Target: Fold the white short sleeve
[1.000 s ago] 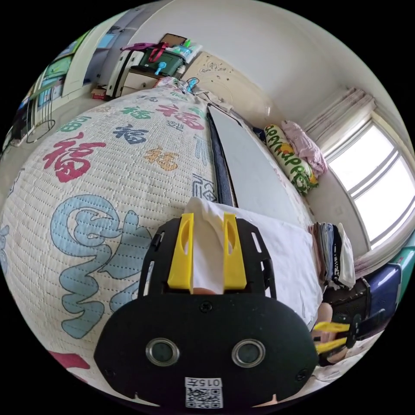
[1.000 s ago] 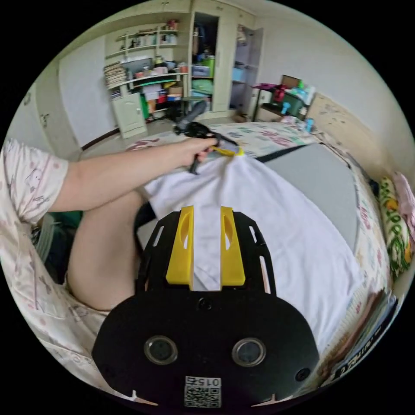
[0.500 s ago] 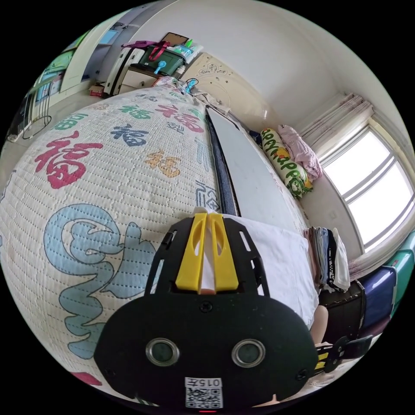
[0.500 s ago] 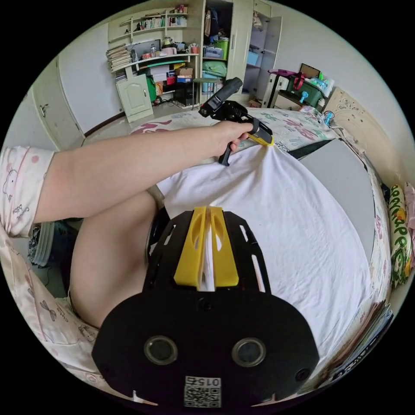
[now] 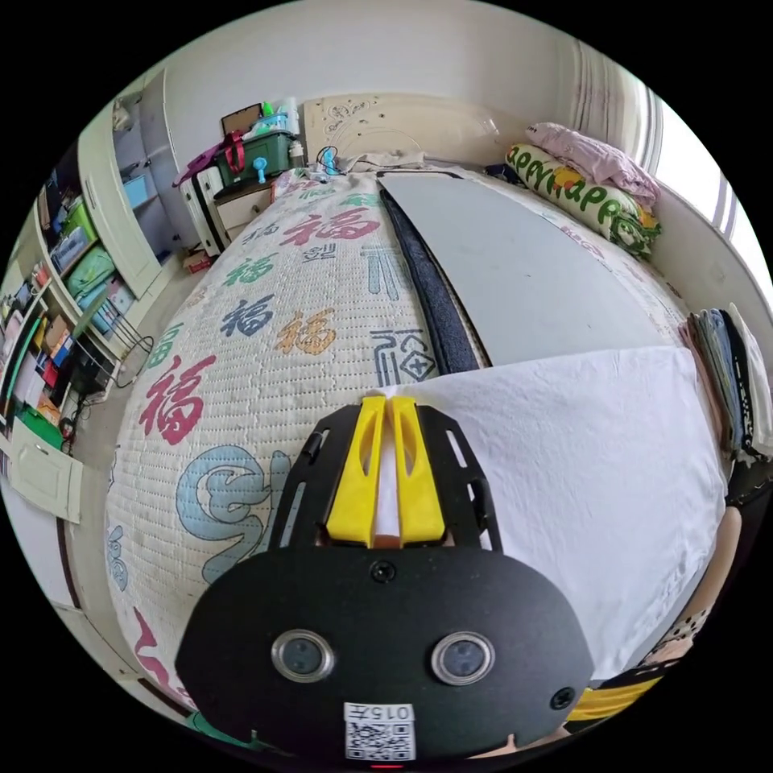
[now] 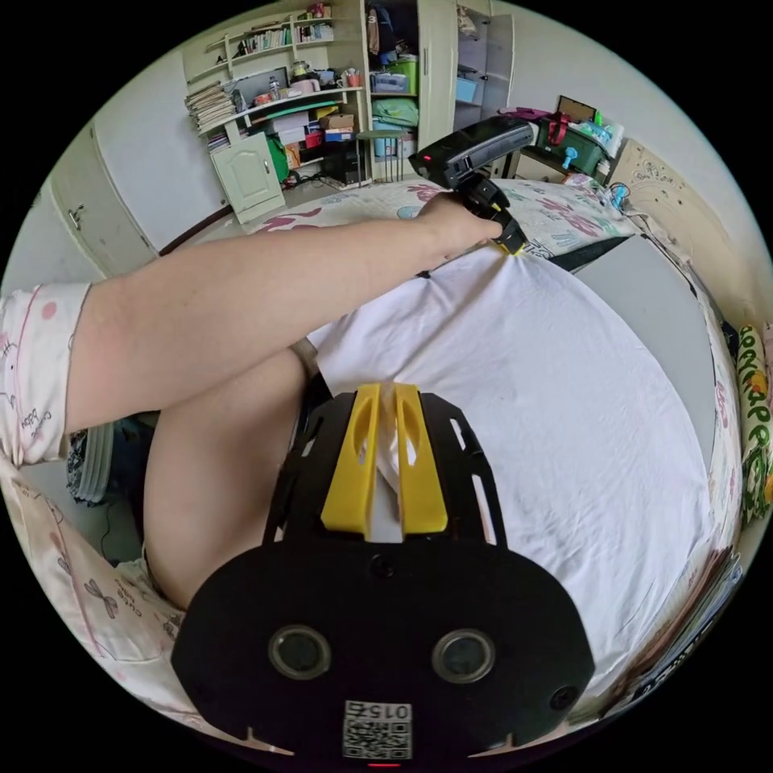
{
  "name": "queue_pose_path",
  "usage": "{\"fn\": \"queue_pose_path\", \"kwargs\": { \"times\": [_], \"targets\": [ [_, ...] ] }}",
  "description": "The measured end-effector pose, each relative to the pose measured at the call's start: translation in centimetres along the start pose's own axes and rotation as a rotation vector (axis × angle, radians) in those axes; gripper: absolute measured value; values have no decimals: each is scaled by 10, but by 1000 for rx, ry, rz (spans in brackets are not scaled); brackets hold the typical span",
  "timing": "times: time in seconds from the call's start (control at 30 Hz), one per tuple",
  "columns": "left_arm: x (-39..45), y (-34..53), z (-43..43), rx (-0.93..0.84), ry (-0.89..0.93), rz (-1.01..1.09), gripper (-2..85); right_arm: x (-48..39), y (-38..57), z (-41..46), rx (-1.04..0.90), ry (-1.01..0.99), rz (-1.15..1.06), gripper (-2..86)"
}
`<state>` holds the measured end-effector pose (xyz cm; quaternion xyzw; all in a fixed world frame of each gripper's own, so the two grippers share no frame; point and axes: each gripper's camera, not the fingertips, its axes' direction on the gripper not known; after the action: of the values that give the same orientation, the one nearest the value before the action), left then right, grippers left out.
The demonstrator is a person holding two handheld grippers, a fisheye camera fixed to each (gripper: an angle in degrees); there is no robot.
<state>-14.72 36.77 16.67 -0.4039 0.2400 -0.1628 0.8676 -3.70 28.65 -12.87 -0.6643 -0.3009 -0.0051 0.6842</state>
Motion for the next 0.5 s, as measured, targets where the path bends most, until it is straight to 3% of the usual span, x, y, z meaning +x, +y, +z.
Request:
{"fn": "queue_pose_path", "kwargs": {
  "times": [0.1,0.2,0.33,0.5],
  "targets": [
    [-31,-25,-42,20,19,-16,57,0,16,-27,-18,14,-9,61],
    [-53,-36,-101,54,-77,3,68,15,54,-71,26,8,28,62],
    [-79,-61,-198,161,-5,-73,68,72,122,-149,121,1,251,61],
    [3,-120,-292,245,160,83,60,149,206,-248,252,75,577,47]
  ]
}}
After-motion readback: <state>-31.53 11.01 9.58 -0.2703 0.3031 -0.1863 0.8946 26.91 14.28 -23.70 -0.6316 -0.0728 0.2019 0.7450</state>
